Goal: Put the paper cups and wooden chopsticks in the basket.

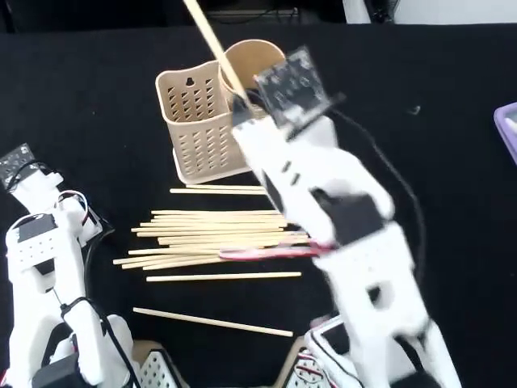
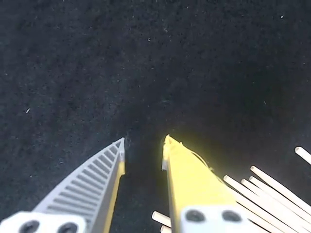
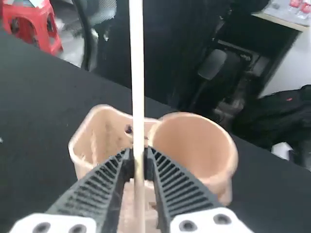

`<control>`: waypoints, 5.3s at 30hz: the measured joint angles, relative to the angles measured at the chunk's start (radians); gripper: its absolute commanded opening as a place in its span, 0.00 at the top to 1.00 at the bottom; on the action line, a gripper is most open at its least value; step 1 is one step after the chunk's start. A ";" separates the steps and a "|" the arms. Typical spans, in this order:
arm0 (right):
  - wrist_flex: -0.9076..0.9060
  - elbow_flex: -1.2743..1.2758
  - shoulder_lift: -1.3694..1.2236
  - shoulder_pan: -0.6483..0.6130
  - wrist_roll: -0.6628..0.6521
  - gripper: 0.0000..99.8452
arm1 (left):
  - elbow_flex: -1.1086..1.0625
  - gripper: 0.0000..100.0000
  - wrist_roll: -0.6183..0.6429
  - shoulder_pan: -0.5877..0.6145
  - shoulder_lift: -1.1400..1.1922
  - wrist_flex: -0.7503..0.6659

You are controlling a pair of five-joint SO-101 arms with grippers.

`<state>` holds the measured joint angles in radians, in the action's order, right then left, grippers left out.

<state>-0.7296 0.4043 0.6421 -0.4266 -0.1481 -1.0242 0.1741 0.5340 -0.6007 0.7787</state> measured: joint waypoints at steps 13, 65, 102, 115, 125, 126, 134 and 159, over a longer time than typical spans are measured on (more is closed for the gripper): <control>0.347 -0.049 -0.279 -0.029 0.095 0.99 | 0.000 0.87 0.000 0.000 0.000 0.000; -0.385 1.025 0.562 0.887 -0.807 0.83 | -0.009 0.87 0.000 0.002 -0.003 0.000; -0.554 0.023 -0.795 0.560 -0.520 0.81 | -0.009 0.87 0.000 0.002 -0.003 0.000; -0.428 0.003 -0.870 0.565 -0.529 0.99 | -0.009 0.87 0.000 0.002 -0.003 0.000; -0.433 0.009 -0.624 0.701 -0.531 0.99 | -0.009 0.87 0.000 0.002 -0.003 0.000; -0.437 0.018 -0.571 0.707 -0.537 0.99 | -0.009 0.87 0.000 0.002 -0.003 0.000; -0.457 0.110 -0.353 0.669 -0.531 0.99 | -0.009 0.87 0.000 0.002 -0.003 0.000; -0.463 -0.973 -0.361 -0.091 0.115 0.99 | -0.009 0.87 0.000 0.002 -0.003 0.000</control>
<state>-1.1930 -0.5685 0.2816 -0.5171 -0.0330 -1.0334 0.1741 0.5355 -0.6038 0.7787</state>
